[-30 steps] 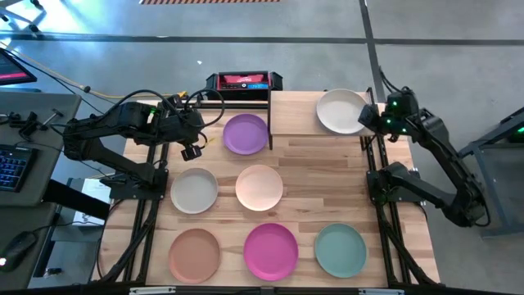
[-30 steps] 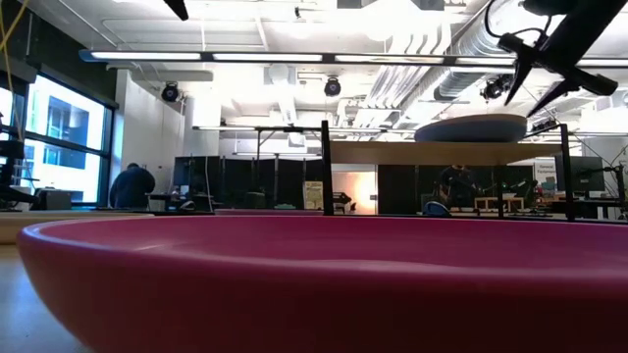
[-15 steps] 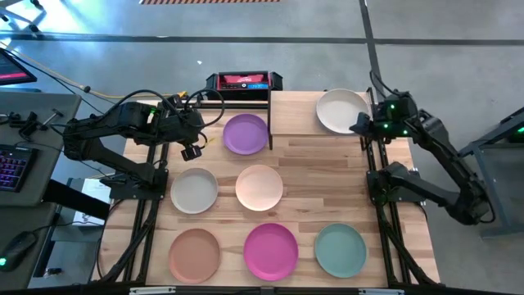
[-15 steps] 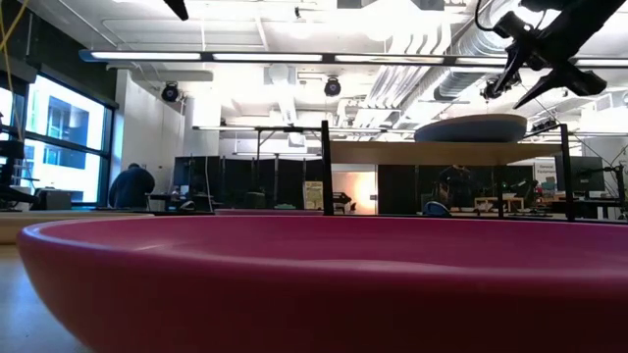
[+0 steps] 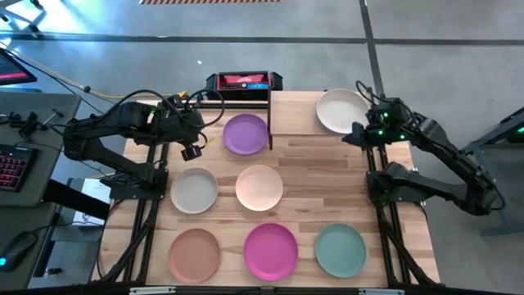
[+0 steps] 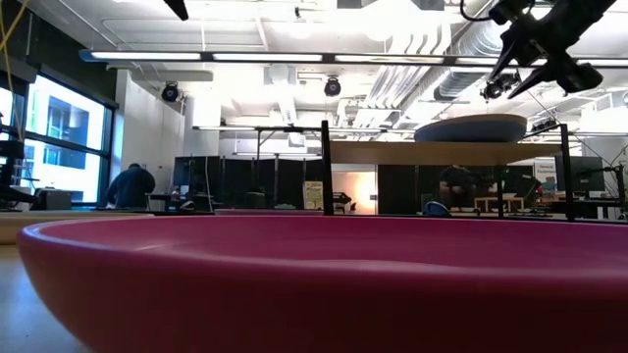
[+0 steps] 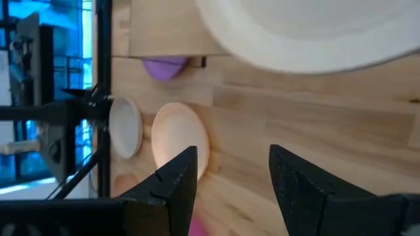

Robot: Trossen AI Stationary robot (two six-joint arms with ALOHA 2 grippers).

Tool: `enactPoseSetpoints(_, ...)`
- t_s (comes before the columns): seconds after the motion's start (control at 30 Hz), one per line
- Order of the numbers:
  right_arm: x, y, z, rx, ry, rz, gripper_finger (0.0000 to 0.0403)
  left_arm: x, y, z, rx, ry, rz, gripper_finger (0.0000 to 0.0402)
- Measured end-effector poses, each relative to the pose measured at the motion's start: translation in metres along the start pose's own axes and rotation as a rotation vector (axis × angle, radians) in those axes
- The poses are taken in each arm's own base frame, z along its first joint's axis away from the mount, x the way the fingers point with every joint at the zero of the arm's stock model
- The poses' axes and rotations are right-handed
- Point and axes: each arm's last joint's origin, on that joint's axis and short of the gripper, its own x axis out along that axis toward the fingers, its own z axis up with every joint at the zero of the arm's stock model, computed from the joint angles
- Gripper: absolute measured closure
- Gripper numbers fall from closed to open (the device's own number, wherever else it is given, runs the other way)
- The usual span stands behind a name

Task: Place and stack plates onto a shelf
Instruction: Stack the purple plate on top of the white plate on the shelf

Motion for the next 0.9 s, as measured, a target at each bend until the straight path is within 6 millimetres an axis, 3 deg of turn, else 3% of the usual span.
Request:
enactPoseSetpoints(0.5, 0.006, 0.025, -0.017, -0.11, 0.043, 0.139, 0.0235, 0.0, 0.0, 0.004, 0.123, -0.034, 0.0, 0.0268)
enactPoseSetpoints(0.73, 0.007, 0.03, -0.024, -0.13, 0.054, 0.148, 0.0235, -0.002, -0.004, 0.02, -0.086, -0.173, -0.082, 0.0268)
enactPoseSetpoints(0.9, 0.008, 0.032, -0.03, -0.138, 0.062, 0.144, 0.0235, -0.002, -0.005, 0.027, -0.124, -0.225, -0.12, 0.0268)
